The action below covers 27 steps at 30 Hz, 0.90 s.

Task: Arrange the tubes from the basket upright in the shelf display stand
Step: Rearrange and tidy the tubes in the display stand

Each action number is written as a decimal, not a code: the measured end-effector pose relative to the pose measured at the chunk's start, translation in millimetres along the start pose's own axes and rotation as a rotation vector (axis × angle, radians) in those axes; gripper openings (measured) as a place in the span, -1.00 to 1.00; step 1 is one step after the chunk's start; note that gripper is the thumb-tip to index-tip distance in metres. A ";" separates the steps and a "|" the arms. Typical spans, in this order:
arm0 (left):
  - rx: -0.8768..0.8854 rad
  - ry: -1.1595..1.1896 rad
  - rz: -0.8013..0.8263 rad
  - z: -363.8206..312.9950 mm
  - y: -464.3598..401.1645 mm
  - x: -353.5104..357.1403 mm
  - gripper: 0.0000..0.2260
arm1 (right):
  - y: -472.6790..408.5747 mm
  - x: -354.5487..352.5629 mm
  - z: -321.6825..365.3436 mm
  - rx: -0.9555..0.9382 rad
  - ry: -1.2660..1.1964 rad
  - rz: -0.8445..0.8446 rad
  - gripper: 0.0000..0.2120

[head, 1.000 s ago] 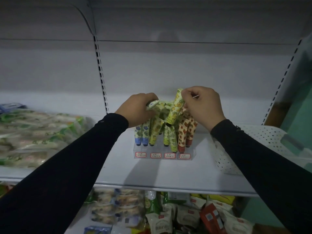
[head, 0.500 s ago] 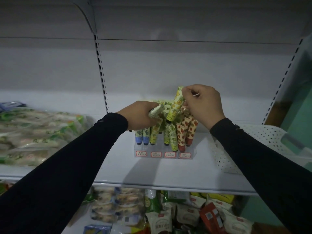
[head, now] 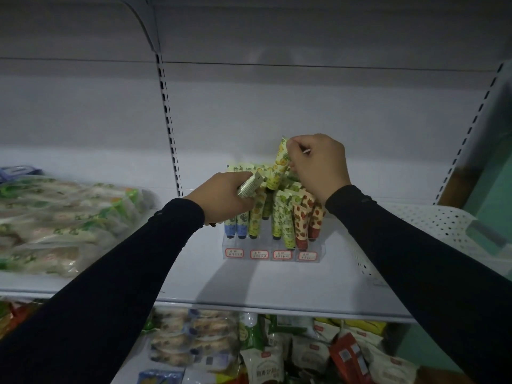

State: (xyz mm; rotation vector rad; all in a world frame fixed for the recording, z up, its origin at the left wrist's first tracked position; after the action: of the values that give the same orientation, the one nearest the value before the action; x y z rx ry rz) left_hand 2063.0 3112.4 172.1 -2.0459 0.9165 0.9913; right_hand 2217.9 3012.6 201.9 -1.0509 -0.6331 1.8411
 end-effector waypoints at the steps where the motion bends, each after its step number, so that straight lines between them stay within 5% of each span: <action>1: -0.004 0.009 -0.002 0.4 0.6 0.0 -0.89 | -2.2 0.2 0.2 -0.012 0.012 -0.011 -0.65; 27: 0.000 0.120 -0.060 18.8 3.3 8.1 -0.86 | -15.6 35.4 -8.9 -0.155 0.225 0.208 -0.62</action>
State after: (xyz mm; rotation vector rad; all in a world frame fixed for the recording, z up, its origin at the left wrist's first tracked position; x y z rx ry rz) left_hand 2057.3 3123.3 155.4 -2.1393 0.9109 0.8444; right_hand 2224.1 3051.2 195.1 -1.4508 -0.5546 1.8353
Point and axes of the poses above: each hand's wrist, its own y-axis away from the middle knuckle, its own x-axis out of the palm, z = x × y, the point moved 3 cm from there along -y, towards the middle knuckle, and after that the axes turned 2 degrees about -z, right-handed, at the moved point
